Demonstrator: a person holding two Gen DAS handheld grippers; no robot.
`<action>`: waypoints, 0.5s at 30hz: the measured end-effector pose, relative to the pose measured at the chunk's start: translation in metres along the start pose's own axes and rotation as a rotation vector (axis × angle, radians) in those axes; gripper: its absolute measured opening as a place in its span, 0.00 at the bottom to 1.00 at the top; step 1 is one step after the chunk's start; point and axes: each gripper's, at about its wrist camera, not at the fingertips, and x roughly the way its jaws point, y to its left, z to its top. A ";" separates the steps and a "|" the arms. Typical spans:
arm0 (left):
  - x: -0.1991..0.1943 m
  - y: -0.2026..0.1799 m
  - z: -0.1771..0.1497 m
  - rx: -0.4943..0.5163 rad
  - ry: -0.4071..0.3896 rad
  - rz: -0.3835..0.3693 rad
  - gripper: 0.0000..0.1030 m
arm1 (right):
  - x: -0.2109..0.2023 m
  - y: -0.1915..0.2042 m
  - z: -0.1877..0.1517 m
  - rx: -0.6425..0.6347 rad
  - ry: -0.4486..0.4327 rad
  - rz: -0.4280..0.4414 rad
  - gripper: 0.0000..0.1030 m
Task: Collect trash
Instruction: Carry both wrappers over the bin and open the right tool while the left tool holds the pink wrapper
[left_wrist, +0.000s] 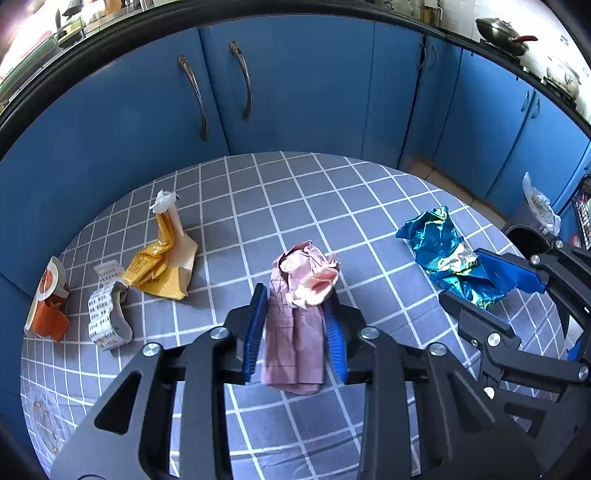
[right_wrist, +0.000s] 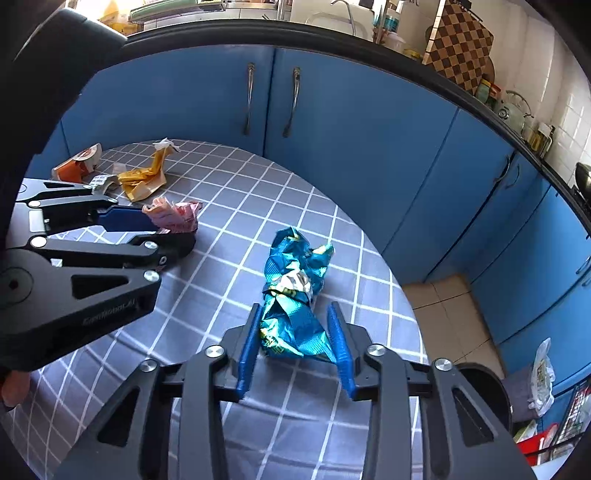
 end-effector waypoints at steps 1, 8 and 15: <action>-0.001 -0.001 -0.001 0.000 -0.002 0.005 0.28 | -0.002 -0.001 -0.001 0.005 0.001 0.001 0.33; -0.020 -0.012 -0.006 0.041 -0.029 0.035 0.27 | -0.023 -0.005 -0.005 0.021 -0.018 -0.010 0.33; -0.051 -0.020 -0.008 0.052 -0.073 0.041 0.27 | -0.054 -0.007 -0.010 0.031 -0.045 -0.022 0.33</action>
